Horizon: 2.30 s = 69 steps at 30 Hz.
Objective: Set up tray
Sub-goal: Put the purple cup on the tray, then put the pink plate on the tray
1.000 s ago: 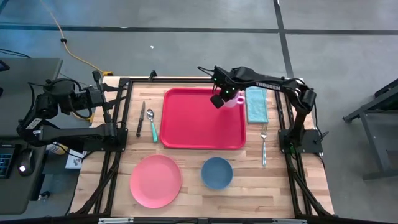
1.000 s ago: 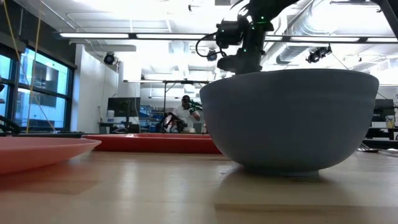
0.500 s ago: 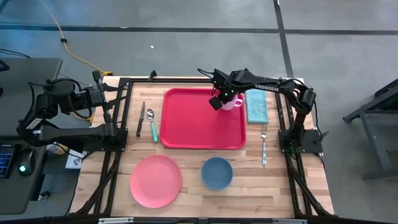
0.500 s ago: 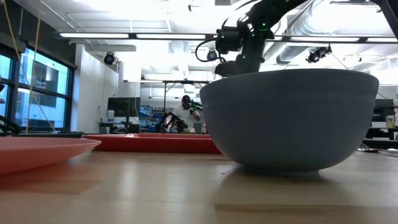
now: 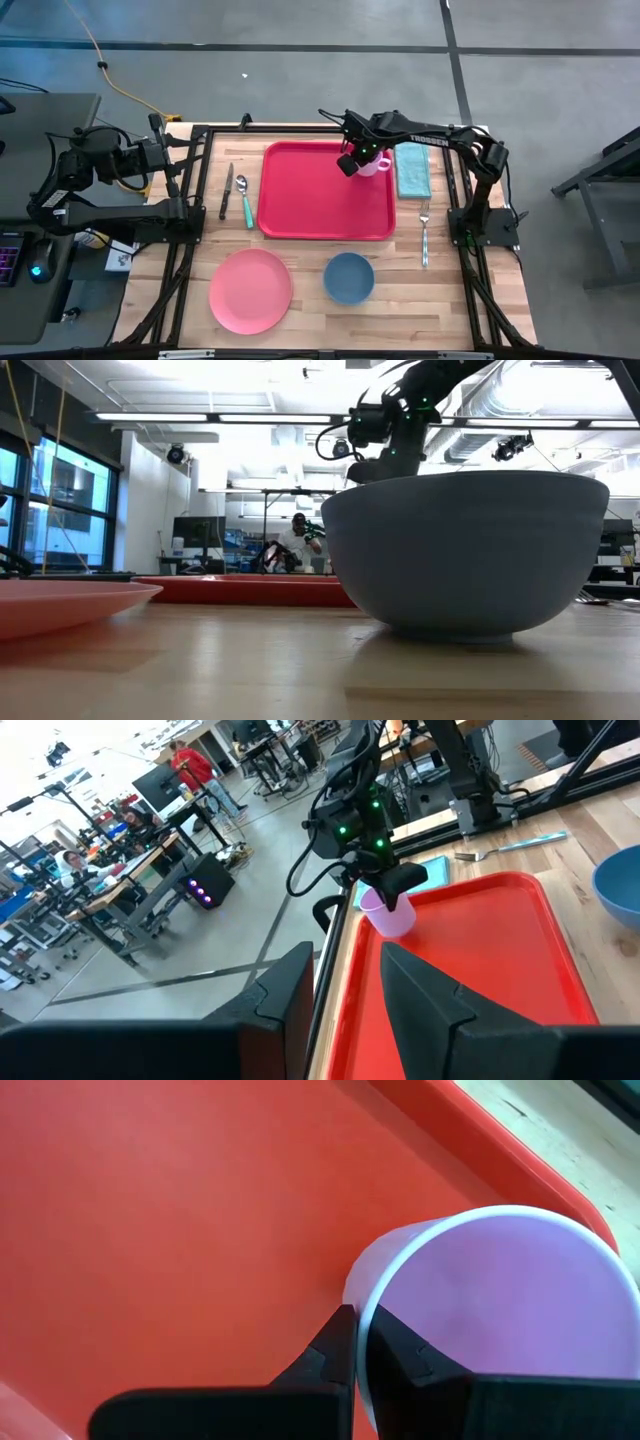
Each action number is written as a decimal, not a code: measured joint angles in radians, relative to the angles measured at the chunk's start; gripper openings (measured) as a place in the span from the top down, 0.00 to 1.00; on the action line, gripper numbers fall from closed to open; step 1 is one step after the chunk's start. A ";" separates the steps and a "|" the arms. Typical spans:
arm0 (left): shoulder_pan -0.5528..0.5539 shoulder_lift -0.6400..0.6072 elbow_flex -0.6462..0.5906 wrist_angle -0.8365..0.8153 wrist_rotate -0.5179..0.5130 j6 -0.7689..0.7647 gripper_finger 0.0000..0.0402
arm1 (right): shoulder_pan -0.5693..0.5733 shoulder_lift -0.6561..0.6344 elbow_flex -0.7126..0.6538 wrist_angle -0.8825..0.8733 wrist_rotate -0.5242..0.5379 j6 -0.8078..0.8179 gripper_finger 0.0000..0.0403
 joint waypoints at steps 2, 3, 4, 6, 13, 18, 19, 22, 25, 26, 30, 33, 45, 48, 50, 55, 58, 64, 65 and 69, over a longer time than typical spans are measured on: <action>0.000 0.000 0.000 0.000 0.000 0.000 0.62 | 0.000 0.000 0.000 0.000 -0.002 0.000 1.00; 0.000 0.000 0.000 0.000 0.000 0.000 0.62 | 0.000 0.000 0.000 0.000 -0.004 0.000 1.00; 0.000 0.000 0.000 0.000 0.000 0.000 0.62 | 0.000 0.000 0.000 0.000 -0.004 0.000 1.00; 0.000 0.000 0.000 0.000 0.000 0.000 0.62 | 0.000 0.000 0.000 0.003 -0.005 0.005 1.00; 0.000 0.000 0.000 0.000 0.001 0.000 0.62 | 0.000 0.028 0.000 0.008 -0.021 0.004 1.00; 0.000 0.000 0.000 0.000 0.001 0.000 0.62 | 0.005 0.051 0.000 0.019 -0.036 0.002 1.00; 0.000 0.000 0.000 0.000 0.001 0.000 0.62 | 0.006 0.051 0.000 0.025 -0.035 0.000 1.00; 0.000 0.000 0.000 0.000 0.004 0.000 0.62 | 0.006 0.051 0.000 0.030 -0.037 -0.001 1.00; 0.000 0.000 0.000 0.000 0.004 0.000 0.62 | 0.001 0.051 0.000 0.027 -0.046 -0.015 1.00; 0.000 0.000 0.000 0.000 0.004 0.000 0.62 | 0.001 0.051 0.000 0.028 -0.046 -0.020 1.00; 0.000 0.000 0.000 0.000 0.004 0.002 0.62 | 0.001 0.051 0.000 0.029 -0.050 -0.030 0.99; 0.000 0.000 0.000 0.000 0.004 0.003 0.62 | 0.001 0.051 0.000 0.029 -0.064 -0.045 0.96; 0.000 0.000 0.000 0.000 0.003 0.003 0.62 | -0.003 0.041 0.000 0.003 -0.039 -0.050 0.66; 0.000 0.000 0.000 0.000 0.003 0.003 0.62 | -0.007 0.015 0.000 0.003 -0.039 -0.050 0.61; 0.000 0.000 0.000 0.000 0.003 0.003 0.62 | -0.009 -0.005 0.000 0.003 -0.036 -0.050 0.58; 0.000 0.000 0.000 0.000 0.002 0.003 0.62 | -0.013 -0.068 0.000 -0.003 -0.045 -0.046 0.55; 0.000 0.000 0.000 0.000 -0.001 0.003 0.62 | -0.013 -0.122 0.000 -0.003 -0.064 -0.046 0.55; 0.000 0.000 0.000 0.000 -0.001 0.003 0.62 | 0.026 -0.253 0.000 0.064 -0.138 -0.038 0.57; 0.000 0.000 0.000 0.000 -0.001 0.003 0.62 | 0.043 -0.276 0.000 0.093 -0.152 -0.033 0.58; 0.000 0.000 0.000 -0.001 -0.001 0.003 0.62 | 0.123 -0.352 0.000 0.242 -0.182 -0.017 0.60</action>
